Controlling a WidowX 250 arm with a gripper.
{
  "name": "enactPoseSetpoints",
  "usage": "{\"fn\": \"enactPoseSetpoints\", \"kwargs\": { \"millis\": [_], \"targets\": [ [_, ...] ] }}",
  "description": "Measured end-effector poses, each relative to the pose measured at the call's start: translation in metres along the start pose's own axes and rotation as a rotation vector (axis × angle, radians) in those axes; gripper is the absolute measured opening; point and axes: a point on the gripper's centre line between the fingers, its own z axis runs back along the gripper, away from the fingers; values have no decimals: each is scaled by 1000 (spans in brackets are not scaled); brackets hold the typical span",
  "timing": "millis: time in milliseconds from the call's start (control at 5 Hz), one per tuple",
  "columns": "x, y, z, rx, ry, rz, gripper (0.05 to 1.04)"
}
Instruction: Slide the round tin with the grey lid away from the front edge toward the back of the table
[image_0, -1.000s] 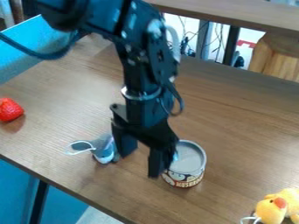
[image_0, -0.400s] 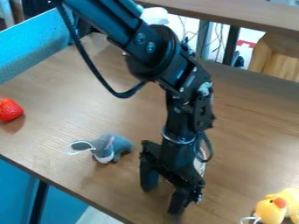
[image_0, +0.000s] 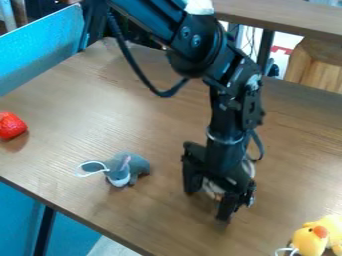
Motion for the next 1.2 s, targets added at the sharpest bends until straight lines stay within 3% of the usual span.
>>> {"fn": "enactPoseSetpoints", "kwargs": {
  "millis": [200, 400, 600, 800, 1000, 1200],
  "targets": [
    [30, 27, 2, -2, -15, 65, 1004],
    [64, 35, 13, -35, -71, 84, 1003],
    [80, 35, 10, -74, -73, 87, 1002],
    [77, 32, 10, -95, -56, 79, 1002],
    [52, 36, 25, -63, -54, 61, 1001],
    [10, 45, 49, -1, -61, 61, 1001]
  ]
}}
